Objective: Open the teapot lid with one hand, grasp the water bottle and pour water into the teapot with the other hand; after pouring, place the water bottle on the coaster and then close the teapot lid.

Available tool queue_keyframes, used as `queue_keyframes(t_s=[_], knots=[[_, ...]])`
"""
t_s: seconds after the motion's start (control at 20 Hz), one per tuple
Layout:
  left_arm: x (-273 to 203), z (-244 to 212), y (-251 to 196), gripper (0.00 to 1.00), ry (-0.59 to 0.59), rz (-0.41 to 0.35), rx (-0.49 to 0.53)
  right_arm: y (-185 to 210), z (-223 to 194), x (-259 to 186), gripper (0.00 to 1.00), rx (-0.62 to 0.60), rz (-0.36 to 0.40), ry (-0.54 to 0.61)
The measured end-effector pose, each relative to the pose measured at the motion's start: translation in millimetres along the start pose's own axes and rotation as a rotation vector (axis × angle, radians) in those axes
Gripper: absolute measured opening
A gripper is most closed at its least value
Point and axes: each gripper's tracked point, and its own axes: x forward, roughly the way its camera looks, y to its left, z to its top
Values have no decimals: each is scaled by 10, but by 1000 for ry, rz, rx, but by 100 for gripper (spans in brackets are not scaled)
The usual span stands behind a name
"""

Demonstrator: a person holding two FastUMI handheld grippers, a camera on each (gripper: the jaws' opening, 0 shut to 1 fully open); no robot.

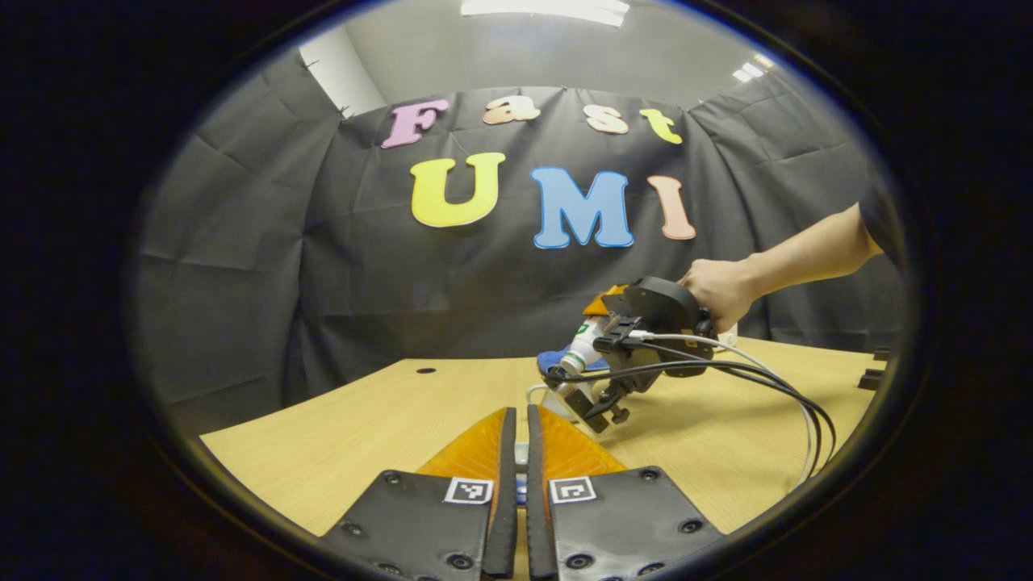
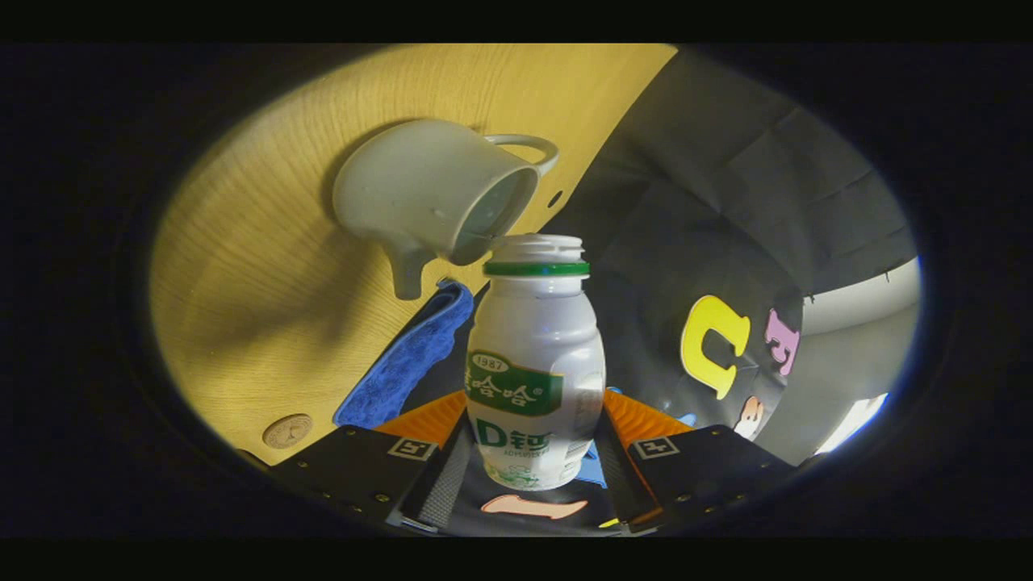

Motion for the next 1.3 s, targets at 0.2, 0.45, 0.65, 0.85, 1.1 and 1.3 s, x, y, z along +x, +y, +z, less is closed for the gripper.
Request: queue_keyframes(t_s=[0.2,0.45,0.65,0.85,1.1,1.3], knots=[[-7,1,-11,8,2,-1,-1,-9,15,0,73,6,0,-3],[-1,-10,-17,12,11,-1,2,41,-10,-13,73,63,4,14],[48,-82,-9,12,41,-2,-37,114,-18,-21,73,170,16,36],[56,-9,6,12,36,4,-41,306,-79,-40,73,403,88,82],[163,-46,-137,16,57,-48,-109,490,-22,-125,73,814,175,118],[342,78,-49,12,41,-38,-137,545,-64,-325,73,1234,199,123]])
